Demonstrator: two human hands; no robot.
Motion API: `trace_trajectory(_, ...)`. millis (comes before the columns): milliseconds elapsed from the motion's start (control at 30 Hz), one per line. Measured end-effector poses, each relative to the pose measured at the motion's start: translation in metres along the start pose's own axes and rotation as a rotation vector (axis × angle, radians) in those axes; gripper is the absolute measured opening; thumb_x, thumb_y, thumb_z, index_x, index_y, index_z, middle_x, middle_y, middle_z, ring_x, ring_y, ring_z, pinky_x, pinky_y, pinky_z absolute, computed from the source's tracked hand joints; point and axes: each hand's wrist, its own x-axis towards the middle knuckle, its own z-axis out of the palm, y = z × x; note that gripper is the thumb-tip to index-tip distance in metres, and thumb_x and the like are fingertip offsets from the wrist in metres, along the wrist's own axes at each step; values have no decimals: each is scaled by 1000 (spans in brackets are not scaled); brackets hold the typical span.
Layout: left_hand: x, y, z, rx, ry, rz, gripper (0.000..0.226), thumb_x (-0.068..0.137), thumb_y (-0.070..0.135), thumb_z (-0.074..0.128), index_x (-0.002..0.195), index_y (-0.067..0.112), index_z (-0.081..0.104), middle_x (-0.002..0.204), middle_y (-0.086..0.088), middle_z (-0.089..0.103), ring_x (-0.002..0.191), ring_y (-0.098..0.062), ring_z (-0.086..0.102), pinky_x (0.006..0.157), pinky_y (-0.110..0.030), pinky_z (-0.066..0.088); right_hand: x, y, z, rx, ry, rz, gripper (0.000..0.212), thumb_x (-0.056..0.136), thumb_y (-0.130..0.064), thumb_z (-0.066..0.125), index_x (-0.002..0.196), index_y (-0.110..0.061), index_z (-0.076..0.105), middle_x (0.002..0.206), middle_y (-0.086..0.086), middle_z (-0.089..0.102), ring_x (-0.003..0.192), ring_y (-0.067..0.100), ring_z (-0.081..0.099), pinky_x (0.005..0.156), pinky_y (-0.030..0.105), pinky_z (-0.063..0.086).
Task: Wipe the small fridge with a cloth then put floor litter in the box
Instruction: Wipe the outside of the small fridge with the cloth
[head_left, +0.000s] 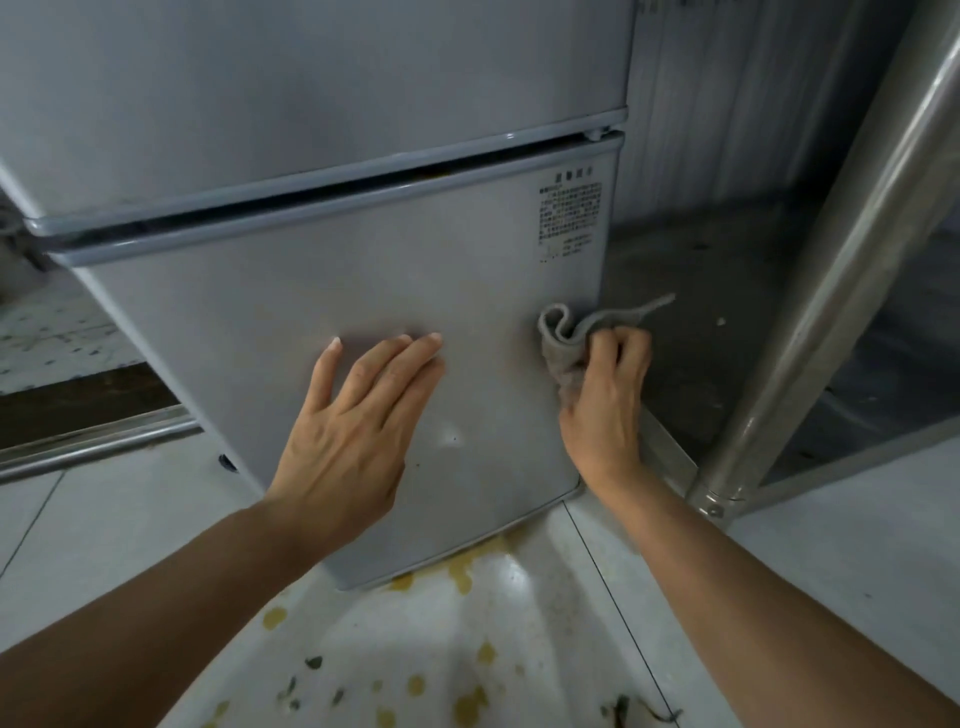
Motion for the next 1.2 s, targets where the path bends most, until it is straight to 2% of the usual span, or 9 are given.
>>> trace_trajectory(267,-16,-16,3,-15,62,-65,85,53,1,64,135,4,42,147,-6,27,130,-28,28,108,-54,14,6,-50,19,16,275,-201,25,78,6,53,99,-7,59,112,20,53,95,33,49,79,42,41)
trace_trajectory(367,-23,-15,6,-6,29,-74,88,50,1,67,134,4,43,147,-6,28,130,-28,29,107,-53,15,-27,-30,31,-40,172,-437,17,91,-6,51,101,-19,55,109,16,54,89,32,47,77,42,44)
trace_trajectory(467,-32,-16,6,8,-14,-72,86,52,1,67,135,3,44,147,-8,34,130,-27,30,108,-54,16,-44,-13,33,-154,-16,-656,22,85,-12,62,98,-29,66,109,6,43,88,28,43,77,44,47)
trace_trajectory(533,-38,-21,3,18,-26,-69,86,52,0,67,135,3,45,146,-10,40,129,-27,32,107,-56,20,-37,-11,28,-183,-85,-744,19,87,-17,58,95,-29,70,107,4,38,88,27,41,75,45,48)
trace_trajectory(700,-50,-40,-8,12,-12,-108,87,52,1,65,136,4,42,146,-6,34,128,-27,32,108,-55,19,-6,-52,19,-72,96,-590,23,84,-15,68,101,-23,54,105,13,52,84,33,53,67,43,47)
trace_trajectory(800,-62,-48,-7,-18,1,-143,86,53,2,67,135,3,42,145,-5,30,127,-28,32,106,-55,23,-9,-74,28,18,156,-508,23,87,-10,61,104,-22,51,109,17,51,84,37,53,69,42,44)
trace_trajectory(900,-78,-52,1,-17,-26,-149,81,58,4,66,135,3,42,146,-6,30,127,-29,32,105,-54,24,-41,-67,44,-53,105,-655,20,91,-11,54,105,-26,55,111,8,41,83,31,49,70,39,43)
trace_trajectory(1033,-96,-56,10,-7,-84,-137,69,69,10,41,137,4,40,147,-10,37,129,-29,32,107,-52,19,-64,-45,54,-255,-123,-940,29,83,-16,60,102,-36,69,108,2,37,86,23,40,70,38,37)
trace_trajectory(1200,-99,-58,7,-45,-80,-176,83,57,2,62,137,4,42,147,-8,39,128,-26,32,107,-51,17,-47,-68,41,-178,-62,-894,20,86,-11,64,99,-24,70,103,9,48,77,29,52,61,37,47)
